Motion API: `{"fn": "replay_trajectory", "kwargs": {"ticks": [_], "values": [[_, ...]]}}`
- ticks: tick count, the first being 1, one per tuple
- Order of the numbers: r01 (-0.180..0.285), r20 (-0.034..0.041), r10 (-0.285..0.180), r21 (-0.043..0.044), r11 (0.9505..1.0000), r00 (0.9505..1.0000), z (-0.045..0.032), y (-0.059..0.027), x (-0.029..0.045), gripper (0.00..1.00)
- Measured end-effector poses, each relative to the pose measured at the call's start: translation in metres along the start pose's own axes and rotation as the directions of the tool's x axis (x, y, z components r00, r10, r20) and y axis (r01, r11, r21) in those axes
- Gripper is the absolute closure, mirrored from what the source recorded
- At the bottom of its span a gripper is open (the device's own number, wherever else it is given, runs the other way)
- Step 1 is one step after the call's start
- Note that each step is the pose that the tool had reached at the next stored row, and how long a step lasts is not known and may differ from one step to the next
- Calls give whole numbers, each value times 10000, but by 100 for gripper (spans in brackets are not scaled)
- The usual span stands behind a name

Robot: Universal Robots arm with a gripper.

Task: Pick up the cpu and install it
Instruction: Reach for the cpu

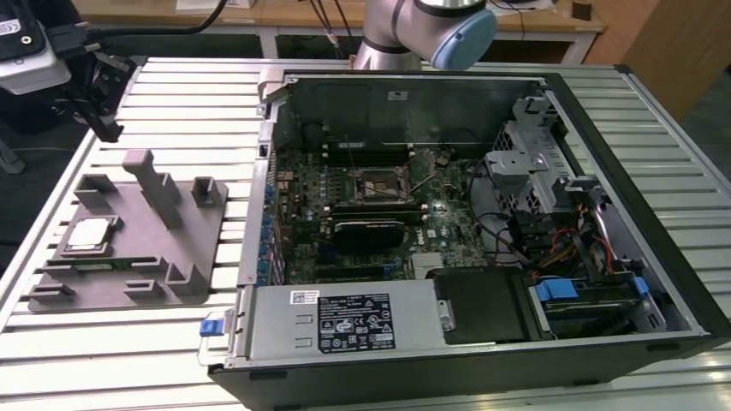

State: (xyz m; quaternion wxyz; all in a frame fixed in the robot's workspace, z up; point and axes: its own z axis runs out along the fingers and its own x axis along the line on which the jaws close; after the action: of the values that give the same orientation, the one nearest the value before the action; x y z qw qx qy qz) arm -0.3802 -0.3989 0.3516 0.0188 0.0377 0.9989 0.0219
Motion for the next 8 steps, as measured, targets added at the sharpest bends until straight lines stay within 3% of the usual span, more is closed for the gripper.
{"fn": "replay_trajectory", "kwargs": {"ticks": [8], "values": [[0, -1, 0, 0, 10000, 10000, 33, -8, 89, 89]]}}
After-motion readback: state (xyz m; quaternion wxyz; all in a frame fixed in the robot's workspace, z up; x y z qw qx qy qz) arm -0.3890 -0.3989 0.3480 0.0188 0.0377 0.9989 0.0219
